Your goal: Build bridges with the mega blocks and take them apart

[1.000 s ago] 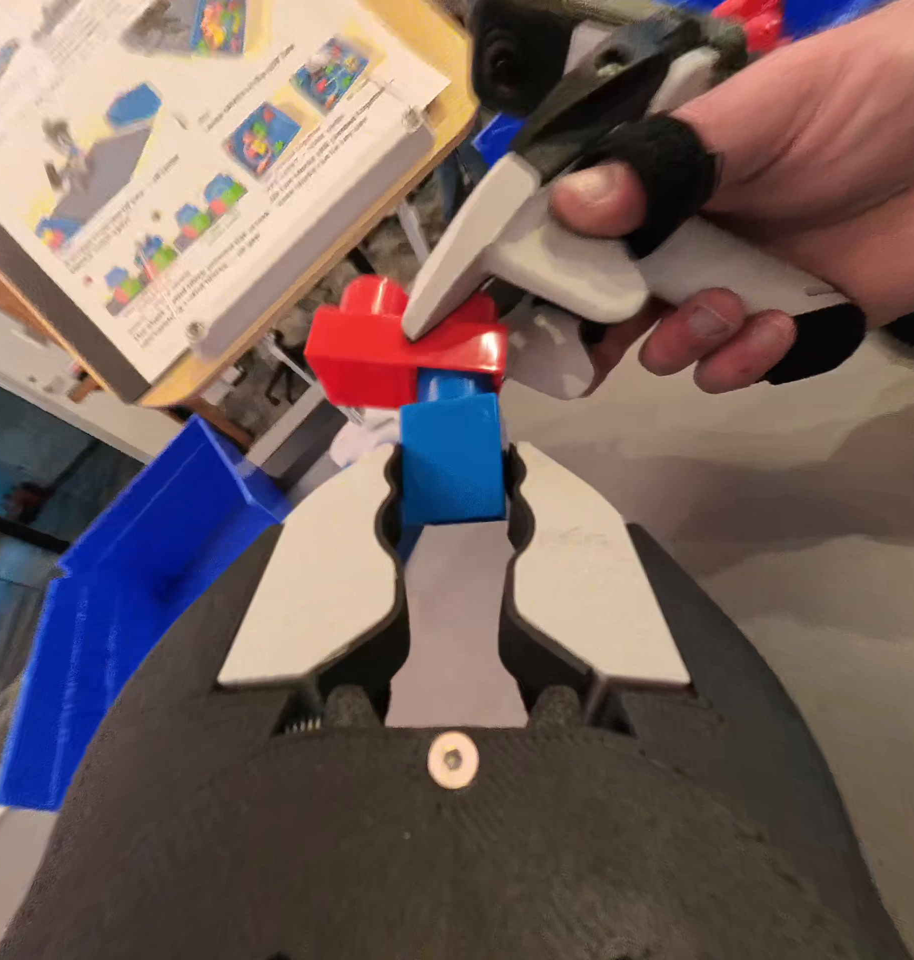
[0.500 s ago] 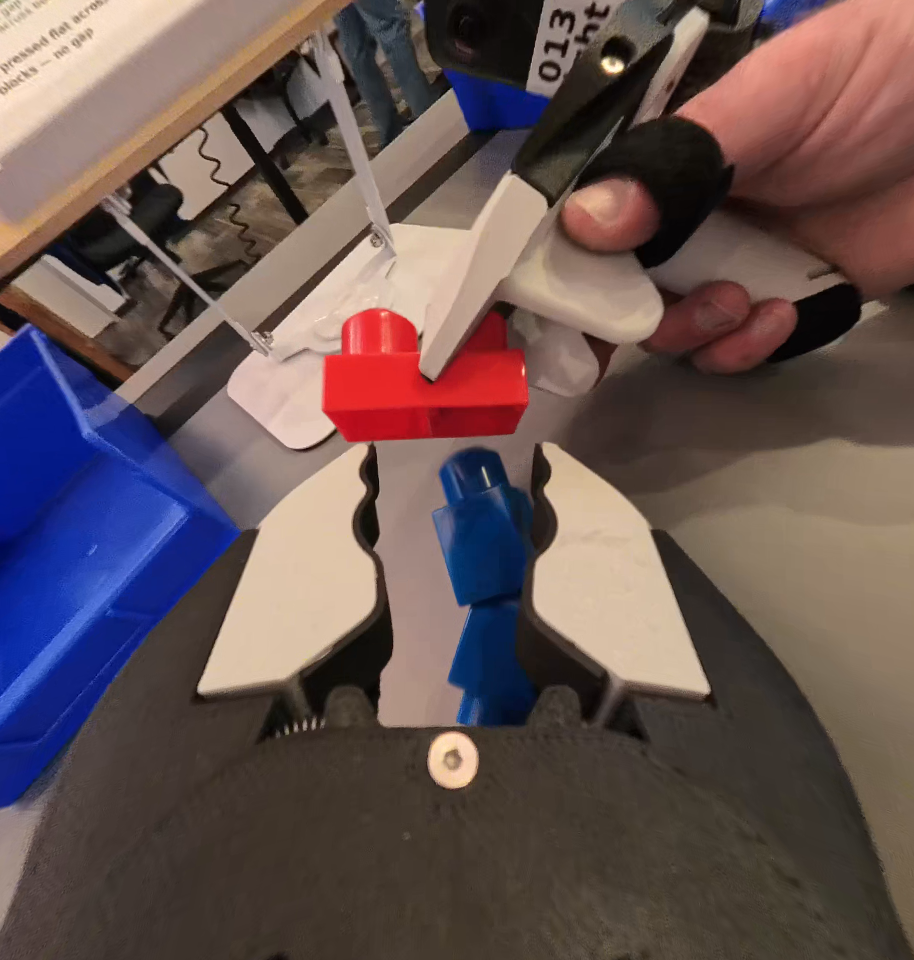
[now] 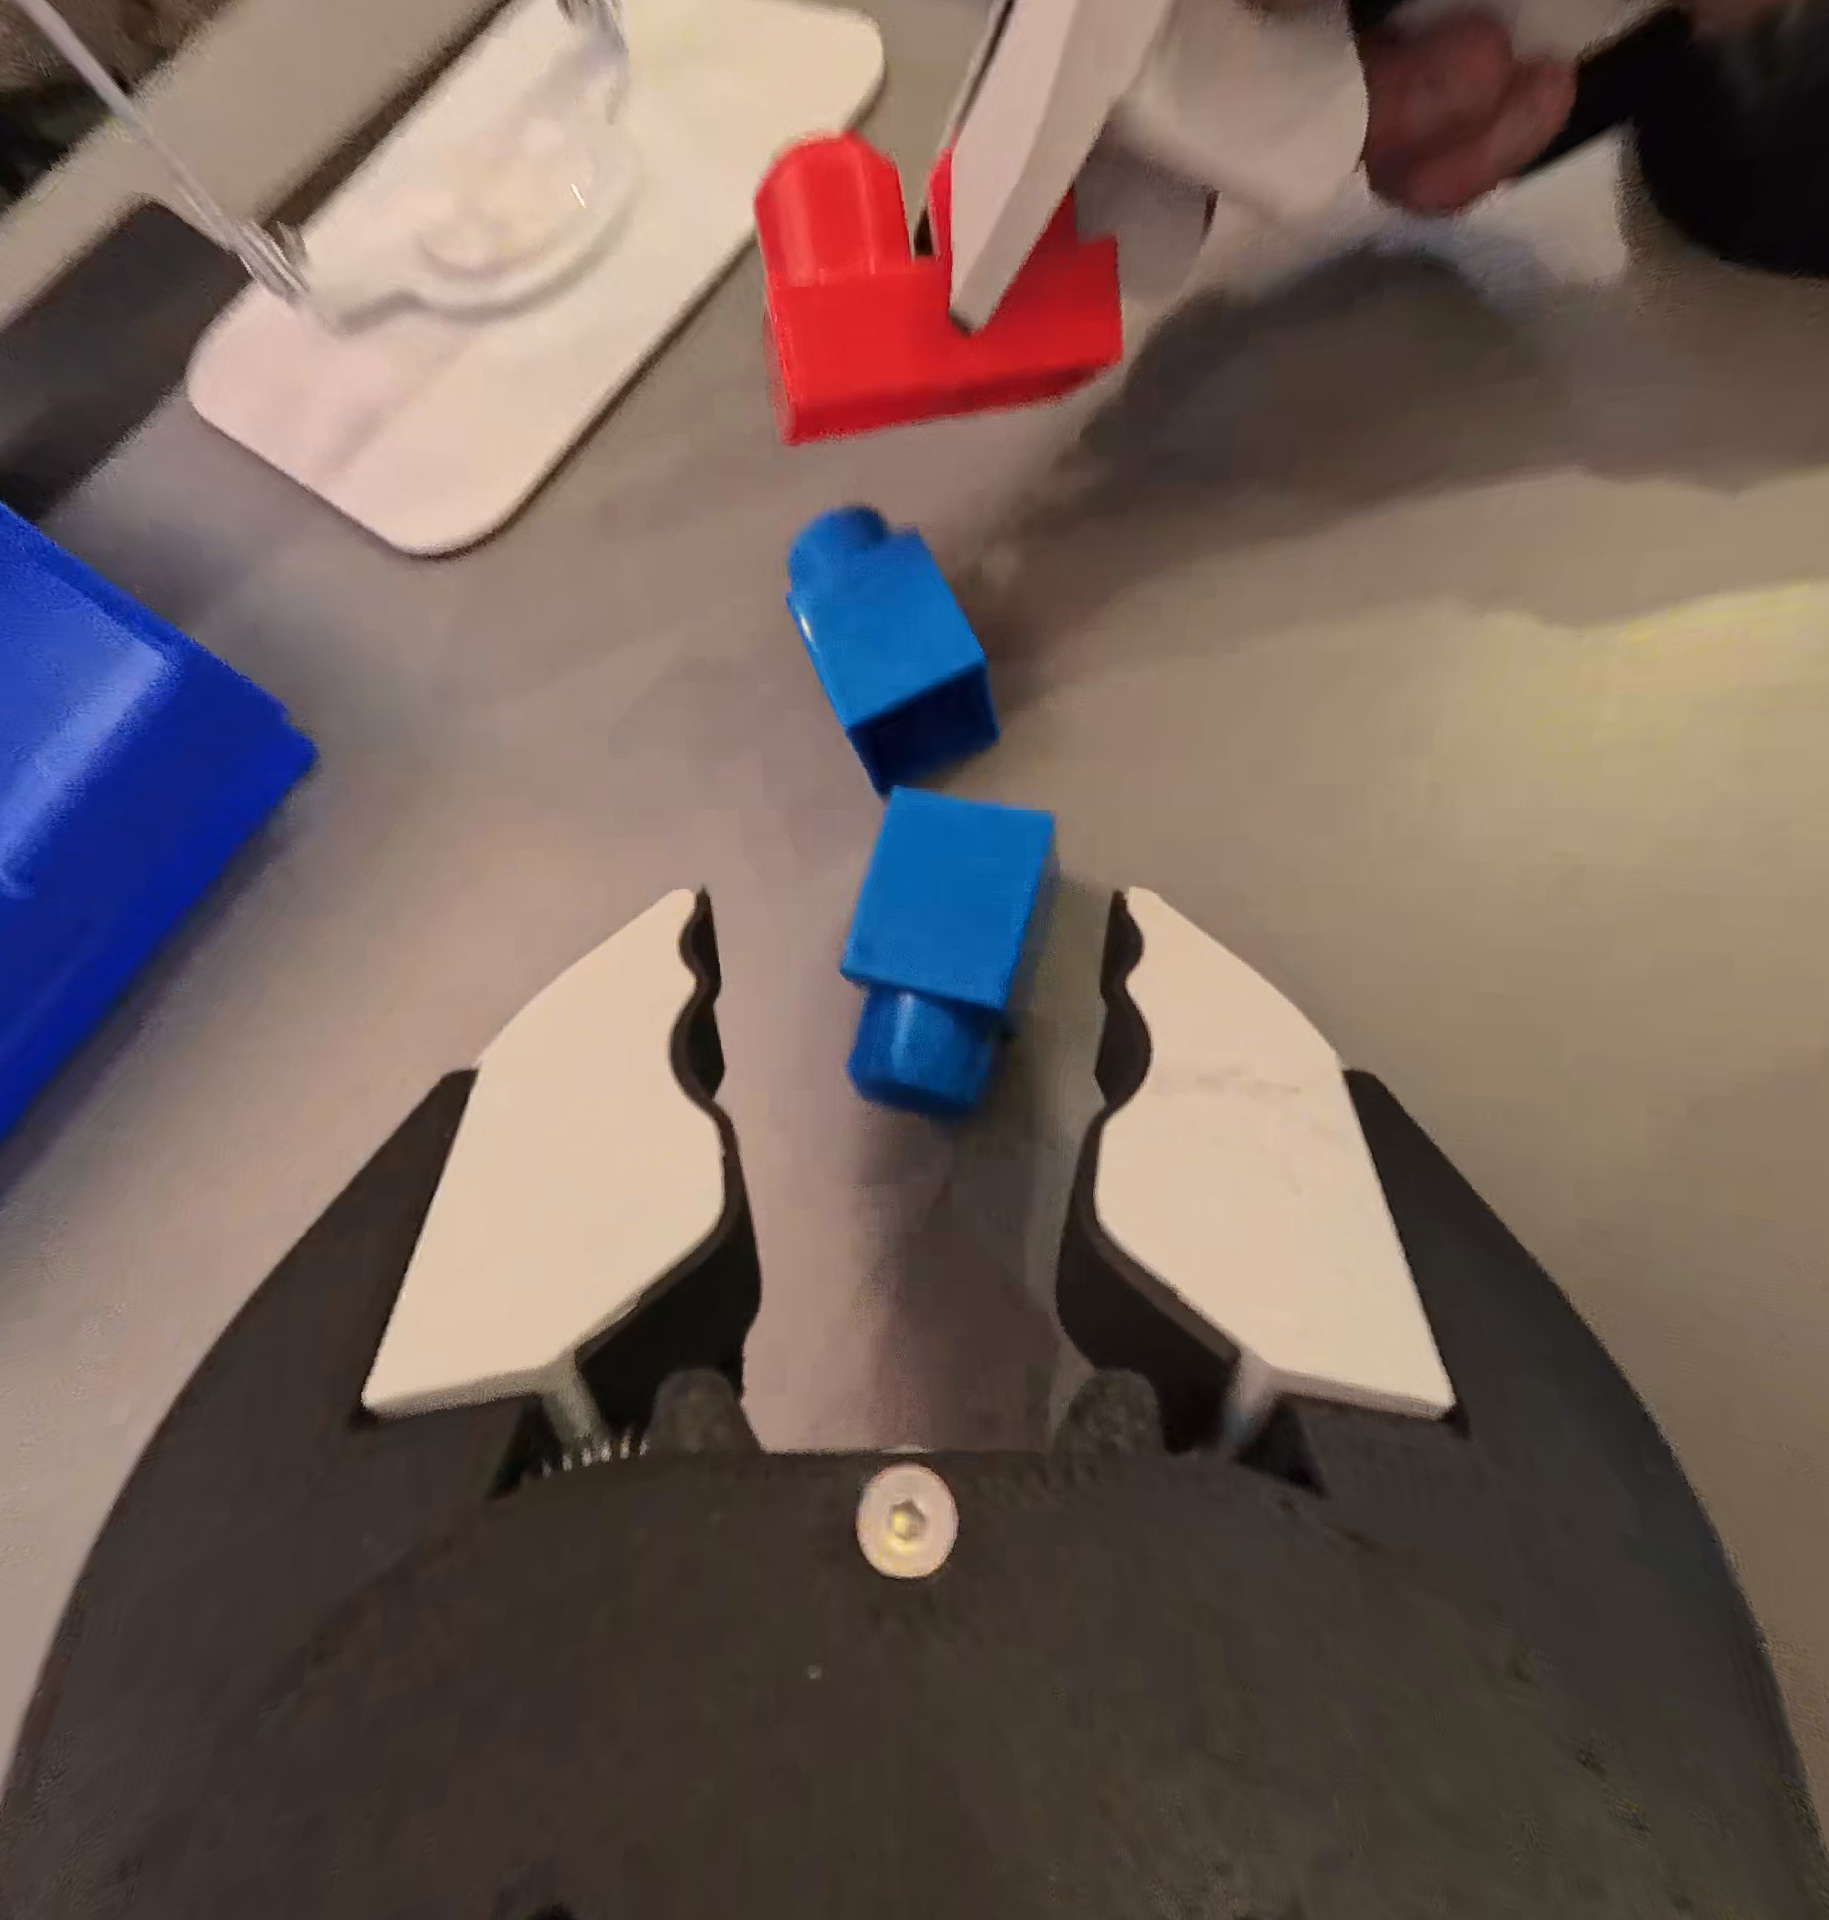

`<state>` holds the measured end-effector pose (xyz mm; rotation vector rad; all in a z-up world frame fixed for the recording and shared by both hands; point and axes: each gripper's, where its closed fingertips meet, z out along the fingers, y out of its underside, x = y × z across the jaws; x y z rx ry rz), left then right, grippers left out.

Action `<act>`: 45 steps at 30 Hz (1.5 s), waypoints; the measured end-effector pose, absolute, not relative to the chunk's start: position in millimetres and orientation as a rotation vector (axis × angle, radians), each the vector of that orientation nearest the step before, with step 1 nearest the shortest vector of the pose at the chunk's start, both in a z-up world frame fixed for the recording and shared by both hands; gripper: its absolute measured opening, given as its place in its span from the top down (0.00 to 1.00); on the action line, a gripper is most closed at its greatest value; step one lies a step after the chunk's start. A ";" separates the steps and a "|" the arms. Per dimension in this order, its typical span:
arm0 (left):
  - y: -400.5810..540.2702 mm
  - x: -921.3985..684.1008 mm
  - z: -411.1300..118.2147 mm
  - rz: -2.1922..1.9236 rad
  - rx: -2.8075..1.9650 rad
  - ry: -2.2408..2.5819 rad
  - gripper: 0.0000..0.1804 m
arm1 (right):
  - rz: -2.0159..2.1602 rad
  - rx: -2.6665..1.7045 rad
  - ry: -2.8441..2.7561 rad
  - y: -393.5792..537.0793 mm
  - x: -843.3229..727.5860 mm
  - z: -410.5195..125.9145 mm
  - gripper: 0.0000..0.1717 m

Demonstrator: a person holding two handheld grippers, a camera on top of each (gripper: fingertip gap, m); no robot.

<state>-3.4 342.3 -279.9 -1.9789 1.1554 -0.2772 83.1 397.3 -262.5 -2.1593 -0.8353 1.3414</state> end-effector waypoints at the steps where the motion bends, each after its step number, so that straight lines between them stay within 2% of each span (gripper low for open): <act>1: 340.1 -6.8 -285.8 -0.257 -2.000 1.168 0.62 | 1.312 -2.168 -0.844 398.5 84.8 -264.5 0.81; 5: 336.7 -9.4 -299.7 -0.228 -2.038 1.244 0.71 | 1.201 -2.210 -0.891 402.1 92.0 -271.4 0.81; 8: 346.0 -14.8 -303.7 -0.192 -2.032 1.317 0.74 | 1.155 -2.240 -0.907 406.5 95.0 -276.3 0.81; 18: 414.7 -36.1 -300.2 0.032 -1.980 1.496 0.74 | 1.113 -2.290 -0.952 416.3 83.2 -291.4 0.81; 24: 407.3 -50.8 -297.4 -0.108 -2.100 1.322 0.72 | 1.134 -2.265 -0.944 415.0 85.9 -289.1 0.81; 28: 403.6 -61.4 -299.2 -0.150 -2.128 1.237 0.78 | 1.081 -2.273 -0.965 416.3 91.4 -290.5 0.81; 37: 406.9 -62.4 -299.0 -0.141 -2.161 1.167 0.72 | 0.368 -2.208 -1.330 421.4 113.2 -301.2 0.81; 38: 405.1 -60.9 -299.8 -0.154 -2.167 1.164 0.71 | 0.342 -2.197 -1.350 420.2 112.5 -300.9 0.79; 39: 404.1 -61.3 -300.5 -0.150 -2.170 1.163 0.71 | 0.302 -2.186 -1.365 420.9 114.0 -298.2 0.71; 40: 403.9 -62.4 -300.7 -0.142 -2.166 1.164 0.72 | 0.277 -2.139 -1.390 421.7 112.9 -290.1 0.68; 42: 406.4 -65.2 -299.9 -0.142 -2.158 1.147 0.73 | 0.305 -2.003 -1.439 420.3 99.6 -266.5 0.76; 45: 413.1 -68.1 -298.4 -0.116 -2.150 1.146 0.74 | 0.296 -1.942 -1.499 430.3 77.6 -252.1 0.79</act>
